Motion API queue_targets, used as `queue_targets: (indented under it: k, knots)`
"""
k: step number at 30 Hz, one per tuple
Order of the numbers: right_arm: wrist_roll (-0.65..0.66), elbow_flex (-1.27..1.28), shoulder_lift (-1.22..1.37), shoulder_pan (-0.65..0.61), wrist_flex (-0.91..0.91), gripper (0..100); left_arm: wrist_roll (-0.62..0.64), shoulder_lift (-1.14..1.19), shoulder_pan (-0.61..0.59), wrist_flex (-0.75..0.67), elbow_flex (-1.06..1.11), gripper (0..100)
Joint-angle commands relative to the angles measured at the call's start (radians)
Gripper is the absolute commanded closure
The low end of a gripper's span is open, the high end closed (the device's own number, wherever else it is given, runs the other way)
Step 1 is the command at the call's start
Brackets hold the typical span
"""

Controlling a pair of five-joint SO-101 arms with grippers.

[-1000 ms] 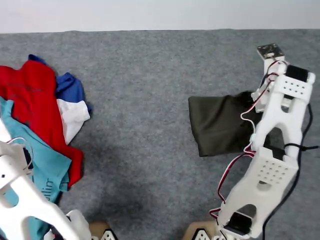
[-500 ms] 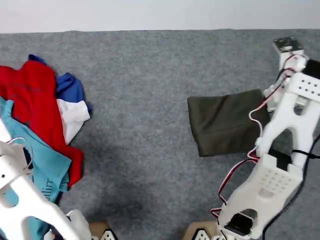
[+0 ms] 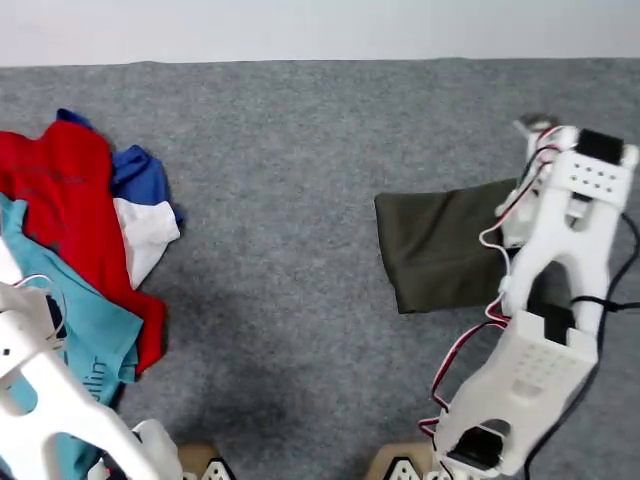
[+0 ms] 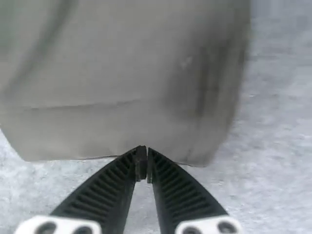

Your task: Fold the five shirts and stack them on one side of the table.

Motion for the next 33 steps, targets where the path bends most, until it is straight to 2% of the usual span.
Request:
queue_targets:
  k: [1,4,6,11,17,22,28,33]
  knots:
    - [-0.012,0.083,-0.044,-0.025,-0.134,98.9,-0.006,-0.025,0.002,0.006,-0.005,100]
    - [-0.011,0.160,0.005,-0.025,-0.285,98.9,-0.008,-0.025,0.002,0.009,-0.005,100]
    - [-0.011,0.167,0.035,-0.025,-0.317,98.9,-0.008,-0.025,0.002,0.006,-0.005,100]
    - [-0.012,0.120,0.025,-0.039,-0.255,98.9,-0.009,-0.020,0.002,0.003,-0.005,100]
    - [-0.012,0.117,-0.113,-0.091,-0.197,98.9,-0.035,-0.020,0.003,0.002,-0.005,100]
    - [-0.041,0.117,-0.117,-0.185,-0.240,98.9,-0.037,-0.023,0.003,0.002,-0.007,100]
    - [-0.071,0.117,0.050,-0.318,-0.378,98.9,-0.037,-0.025,0.003,0.003,-0.005,100]
    - [-0.074,0.110,0.171,-0.378,-0.449,98.9,-0.037,-0.025,0.003,0.003,-0.005,100]
